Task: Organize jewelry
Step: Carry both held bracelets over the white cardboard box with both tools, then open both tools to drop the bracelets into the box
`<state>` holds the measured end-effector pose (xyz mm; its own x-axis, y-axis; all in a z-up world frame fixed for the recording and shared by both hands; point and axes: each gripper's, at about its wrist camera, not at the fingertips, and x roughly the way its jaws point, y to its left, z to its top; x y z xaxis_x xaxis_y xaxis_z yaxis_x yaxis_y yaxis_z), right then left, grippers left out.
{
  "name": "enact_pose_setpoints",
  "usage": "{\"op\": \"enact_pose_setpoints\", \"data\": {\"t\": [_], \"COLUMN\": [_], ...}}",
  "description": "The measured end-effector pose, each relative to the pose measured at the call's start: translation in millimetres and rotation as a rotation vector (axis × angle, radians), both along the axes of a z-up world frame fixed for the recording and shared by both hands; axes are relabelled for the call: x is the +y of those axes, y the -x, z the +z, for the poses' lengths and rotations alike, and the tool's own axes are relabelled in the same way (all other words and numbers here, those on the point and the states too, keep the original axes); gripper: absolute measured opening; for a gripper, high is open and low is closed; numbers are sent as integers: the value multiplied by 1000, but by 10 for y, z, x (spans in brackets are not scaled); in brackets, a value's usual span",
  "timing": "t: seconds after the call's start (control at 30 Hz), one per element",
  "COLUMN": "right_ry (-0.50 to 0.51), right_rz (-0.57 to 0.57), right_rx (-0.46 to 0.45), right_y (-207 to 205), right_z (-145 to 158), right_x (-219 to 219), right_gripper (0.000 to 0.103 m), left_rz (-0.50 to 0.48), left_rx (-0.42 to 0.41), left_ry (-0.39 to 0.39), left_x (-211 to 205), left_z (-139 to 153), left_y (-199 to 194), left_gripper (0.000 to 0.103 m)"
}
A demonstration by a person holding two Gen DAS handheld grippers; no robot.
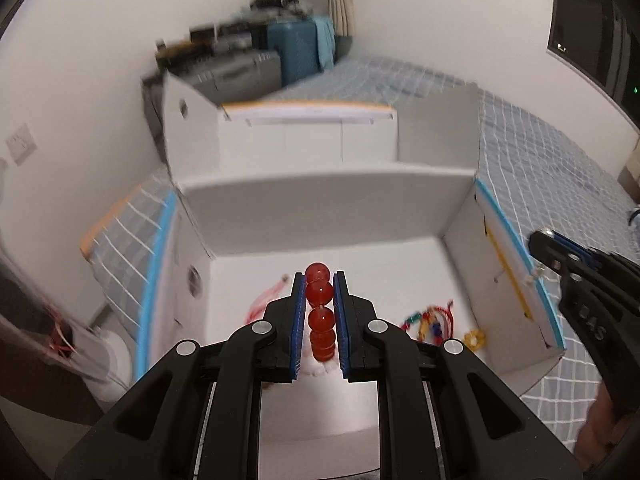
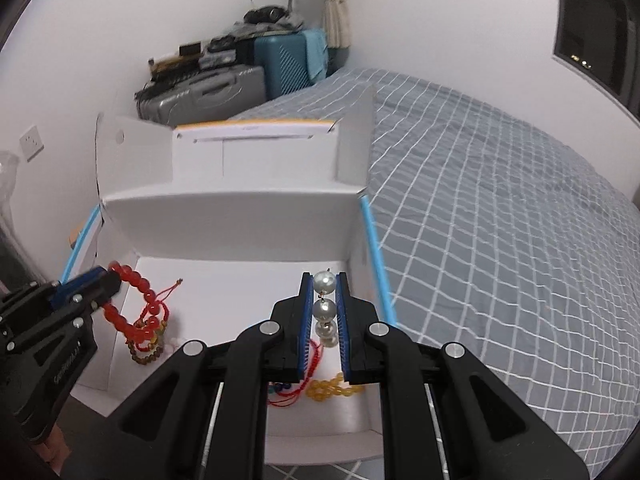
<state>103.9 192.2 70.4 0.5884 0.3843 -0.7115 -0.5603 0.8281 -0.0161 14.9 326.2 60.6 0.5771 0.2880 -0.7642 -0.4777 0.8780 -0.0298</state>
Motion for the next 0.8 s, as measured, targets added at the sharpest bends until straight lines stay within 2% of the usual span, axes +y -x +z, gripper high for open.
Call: {"op": "enact_pose_setpoints", "data": {"t": [0.13, 0.33, 0.8], "right_ry": [21, 52, 81], "right_rz": [25, 32, 36], "right_rx": [61, 122, 177], "right_y": [-92, -159, -227], "right_z": [-212, -418, -609], "right_x": [148, 244, 321], "right_gripper": [11, 11, 11], "left_rz": [-11, 7, 23], "left_rx": [61, 100, 126], "left_ry": [31, 49, 50], "left_x": [58, 160, 217], "left_z": [-216, -377, -463], "left_y": [-59, -97, -167], "left_gripper": [13, 13, 16]}}
